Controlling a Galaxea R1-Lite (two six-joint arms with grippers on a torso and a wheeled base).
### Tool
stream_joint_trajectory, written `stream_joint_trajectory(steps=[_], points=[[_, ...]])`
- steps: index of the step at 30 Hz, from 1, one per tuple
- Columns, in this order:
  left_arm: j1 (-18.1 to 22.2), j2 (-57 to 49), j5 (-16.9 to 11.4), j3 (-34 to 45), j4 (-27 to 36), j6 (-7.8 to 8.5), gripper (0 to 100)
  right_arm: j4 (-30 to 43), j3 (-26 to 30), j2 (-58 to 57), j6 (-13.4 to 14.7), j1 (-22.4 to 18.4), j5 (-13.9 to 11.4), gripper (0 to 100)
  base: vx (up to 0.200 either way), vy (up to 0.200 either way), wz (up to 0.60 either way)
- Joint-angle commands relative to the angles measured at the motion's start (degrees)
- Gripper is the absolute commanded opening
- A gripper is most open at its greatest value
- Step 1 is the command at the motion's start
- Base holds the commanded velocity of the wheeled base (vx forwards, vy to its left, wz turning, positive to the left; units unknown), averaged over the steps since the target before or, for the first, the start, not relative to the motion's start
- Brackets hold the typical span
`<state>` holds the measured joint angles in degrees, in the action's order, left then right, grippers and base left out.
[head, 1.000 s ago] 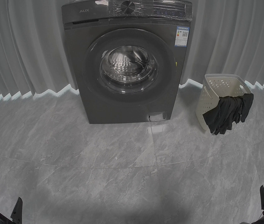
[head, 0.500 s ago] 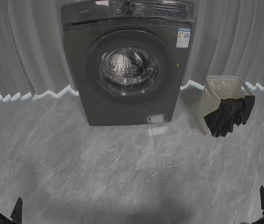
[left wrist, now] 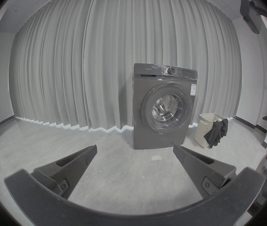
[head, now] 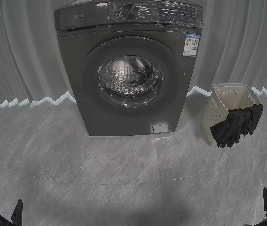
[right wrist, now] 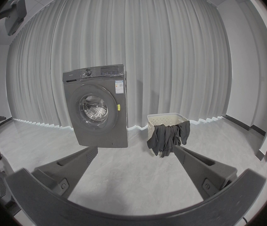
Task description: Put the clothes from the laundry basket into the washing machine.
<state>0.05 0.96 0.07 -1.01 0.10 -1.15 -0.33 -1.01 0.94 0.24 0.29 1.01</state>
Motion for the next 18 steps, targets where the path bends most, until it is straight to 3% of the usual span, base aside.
stream_joint_trajectory(steps=[1,10,18], points=[[0.04,-0.96,0.01,0.92,-0.01,0.0,100,-0.02,1.01,-0.94,0.02,-0.03,0.04,100,0.0,0.0,0.0],[0.04,-0.96,0.01,0.92,-0.01,-0.17,100,-0.11,1.01,-0.94,0.02,0.06,-0.05,100,0.0,0.0,0.0],[0.04,-0.96,0.01,0.92,-0.01,-0.44,100,-0.11,1.01,-0.94,0.02,0.06,-0.05,100,0.2,0.0,0.0]])
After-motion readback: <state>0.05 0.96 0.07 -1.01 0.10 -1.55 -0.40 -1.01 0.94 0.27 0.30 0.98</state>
